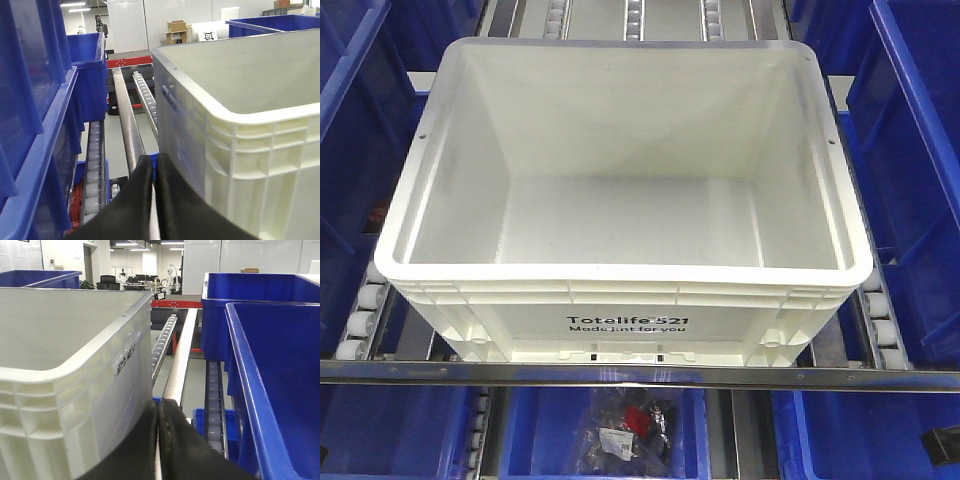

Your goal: Move bin from left to right shelf

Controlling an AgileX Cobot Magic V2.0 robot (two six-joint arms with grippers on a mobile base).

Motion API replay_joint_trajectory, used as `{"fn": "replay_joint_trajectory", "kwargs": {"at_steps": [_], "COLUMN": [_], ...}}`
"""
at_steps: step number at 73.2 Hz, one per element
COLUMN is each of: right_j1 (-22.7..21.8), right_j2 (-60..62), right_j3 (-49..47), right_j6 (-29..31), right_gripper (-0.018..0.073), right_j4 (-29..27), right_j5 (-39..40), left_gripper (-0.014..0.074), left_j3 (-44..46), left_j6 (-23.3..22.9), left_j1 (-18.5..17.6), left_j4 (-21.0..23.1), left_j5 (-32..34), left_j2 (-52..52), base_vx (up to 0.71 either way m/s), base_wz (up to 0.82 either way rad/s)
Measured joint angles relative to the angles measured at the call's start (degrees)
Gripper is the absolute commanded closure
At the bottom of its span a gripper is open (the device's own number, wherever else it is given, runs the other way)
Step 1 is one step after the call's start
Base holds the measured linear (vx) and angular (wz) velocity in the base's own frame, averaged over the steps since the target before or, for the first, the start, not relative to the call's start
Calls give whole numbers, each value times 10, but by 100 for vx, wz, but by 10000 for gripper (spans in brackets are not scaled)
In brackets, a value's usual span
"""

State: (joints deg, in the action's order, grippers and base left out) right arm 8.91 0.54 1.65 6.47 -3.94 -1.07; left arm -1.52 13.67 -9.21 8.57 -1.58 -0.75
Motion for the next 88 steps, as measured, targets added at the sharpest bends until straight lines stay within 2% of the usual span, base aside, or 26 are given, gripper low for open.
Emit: {"fn": "replay_joint_trajectory", "kwargs": {"at_steps": [39,57,69,88], "right_j1": [0,0,0,0], "right_j2": [0,0,-40,-277], "right_j3": [0,-10,-107,-353], "right_j6": [0,-6,9,17], "right_gripper": [567,567,567,567], "right_j4": [0,0,2,2], "right_j5": [1,11,-49,-266], "left_gripper": [603,603,603,603], "left_j3": [0,28,131,357], "left_j6": [-2,-61,-65,-65], "left_j1": [0,0,0,0], "left_j4": [0,15,17,17], "left_j5": [3,49,-23,-189], "left_j2": [0,0,40,285], "base_vx": [0,0,0,0], "base_wz": [0,0,0,0]}}
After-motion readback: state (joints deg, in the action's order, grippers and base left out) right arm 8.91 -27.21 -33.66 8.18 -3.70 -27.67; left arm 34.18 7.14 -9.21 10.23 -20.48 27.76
